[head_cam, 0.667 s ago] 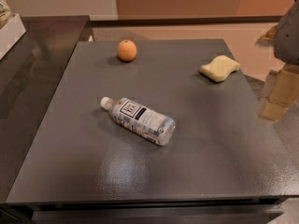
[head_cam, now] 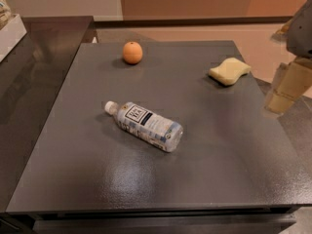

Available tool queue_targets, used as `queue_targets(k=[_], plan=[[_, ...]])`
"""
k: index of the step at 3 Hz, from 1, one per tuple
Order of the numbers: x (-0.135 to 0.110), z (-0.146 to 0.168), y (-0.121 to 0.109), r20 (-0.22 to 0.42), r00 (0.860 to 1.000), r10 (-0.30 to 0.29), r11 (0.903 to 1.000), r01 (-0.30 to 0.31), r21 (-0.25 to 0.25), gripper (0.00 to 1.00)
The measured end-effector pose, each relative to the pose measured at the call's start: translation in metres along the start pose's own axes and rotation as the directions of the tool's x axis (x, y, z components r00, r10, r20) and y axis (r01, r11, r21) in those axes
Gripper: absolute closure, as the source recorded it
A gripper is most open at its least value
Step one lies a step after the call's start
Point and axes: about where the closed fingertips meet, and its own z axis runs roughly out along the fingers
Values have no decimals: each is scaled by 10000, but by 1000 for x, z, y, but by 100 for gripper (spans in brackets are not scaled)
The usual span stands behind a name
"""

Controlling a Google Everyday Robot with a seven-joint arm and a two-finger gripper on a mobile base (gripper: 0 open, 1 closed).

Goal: Move sponge near orange

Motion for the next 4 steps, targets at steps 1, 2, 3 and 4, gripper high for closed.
queue_targets(k=[1, 2, 3, 4], plan=[[6, 18, -31, 599, 9930, 1013, 9945, -1027, 209, 0], [9, 48, -66, 1205, 9764, 1791, 9821, -1846, 365, 0], [6, 83, -97, 1686, 9600, 2234, 9724, -2315, 297, 0], [-2, 125, -137, 2161, 9342, 2838, 9572, -2892, -72, 0]])
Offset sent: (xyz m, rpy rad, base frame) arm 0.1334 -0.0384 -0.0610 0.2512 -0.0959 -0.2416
